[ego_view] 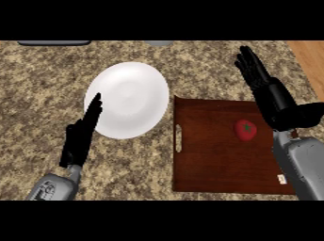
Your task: Pick the tomato from the tray and place it in the plate
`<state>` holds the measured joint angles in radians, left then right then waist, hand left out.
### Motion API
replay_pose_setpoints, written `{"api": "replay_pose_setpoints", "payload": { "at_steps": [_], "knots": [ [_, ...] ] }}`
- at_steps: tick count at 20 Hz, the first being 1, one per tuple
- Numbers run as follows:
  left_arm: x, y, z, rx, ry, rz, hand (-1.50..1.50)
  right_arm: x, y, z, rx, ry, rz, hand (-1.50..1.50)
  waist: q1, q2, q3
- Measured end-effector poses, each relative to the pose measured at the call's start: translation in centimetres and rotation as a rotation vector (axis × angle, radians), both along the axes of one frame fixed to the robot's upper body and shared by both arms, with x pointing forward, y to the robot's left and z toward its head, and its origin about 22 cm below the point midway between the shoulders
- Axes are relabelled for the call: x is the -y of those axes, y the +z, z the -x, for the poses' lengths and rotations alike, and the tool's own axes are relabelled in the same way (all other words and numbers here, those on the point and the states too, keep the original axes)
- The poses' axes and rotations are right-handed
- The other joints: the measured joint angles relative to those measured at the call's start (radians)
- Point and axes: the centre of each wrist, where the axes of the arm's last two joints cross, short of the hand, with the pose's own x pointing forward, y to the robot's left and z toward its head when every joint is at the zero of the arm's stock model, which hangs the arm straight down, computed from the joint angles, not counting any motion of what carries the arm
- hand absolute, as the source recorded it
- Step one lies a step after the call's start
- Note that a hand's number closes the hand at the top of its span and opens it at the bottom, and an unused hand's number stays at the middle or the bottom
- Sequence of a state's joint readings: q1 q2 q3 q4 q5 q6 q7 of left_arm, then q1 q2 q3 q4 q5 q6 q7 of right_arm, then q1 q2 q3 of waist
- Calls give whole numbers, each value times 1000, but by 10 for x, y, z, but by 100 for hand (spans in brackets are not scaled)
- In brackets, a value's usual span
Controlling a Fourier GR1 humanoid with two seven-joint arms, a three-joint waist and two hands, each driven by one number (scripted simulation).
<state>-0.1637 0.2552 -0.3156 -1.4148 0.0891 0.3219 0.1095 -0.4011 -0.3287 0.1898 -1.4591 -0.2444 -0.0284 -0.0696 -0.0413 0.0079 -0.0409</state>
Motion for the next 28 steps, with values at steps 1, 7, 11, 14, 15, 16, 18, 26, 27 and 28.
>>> {"api": "replay_pose_setpoints", "payload": {
  "at_steps": [1,7,11,14,15,16,18,26,27,28],
  "knots": [
    [-1,0,-1,4,-5,2,0,0,0,0,-8,-6,-3,-150,8,-2,9],
    [-28,30,-25,105,-6,-62,0,-14,9,-14,-64,-1,34,150,45,-12,26],
    [-29,35,-28,116,-11,-60,0,-7,-18,-4,-16,-37,380,-150,50,-11,30],
    [-38,36,-30,125,-10,-59,0,-5,-65,16,-87,-71,341,-150,45,-8,36],
    [-42,39,-32,129,-10,-57,0,-4,-76,22,-88,-69,349,-150,44,-7,37],
    [-43,38,-33,128,-10,-56,0,-4,-88,30,-83,-67,366,-150,43,-7,38],
    [-44,43,-34,128,-12,-53,0,-2,-99,39,-58,-79,416,-150,41,-8,39],
    [-54,41,-32,121,-7,-56,0,33,-52,55,105,-178,570,-150,30,-11,40],
    [-55,41,-32,119,-6,-58,0,39,-41,55,99,-185,610,-150,30,-12,40],
    [-54,41,-32,122,-4,-55,0,47,-33,54,81,-186,655,-150,30,-12,39]
  ]
}}
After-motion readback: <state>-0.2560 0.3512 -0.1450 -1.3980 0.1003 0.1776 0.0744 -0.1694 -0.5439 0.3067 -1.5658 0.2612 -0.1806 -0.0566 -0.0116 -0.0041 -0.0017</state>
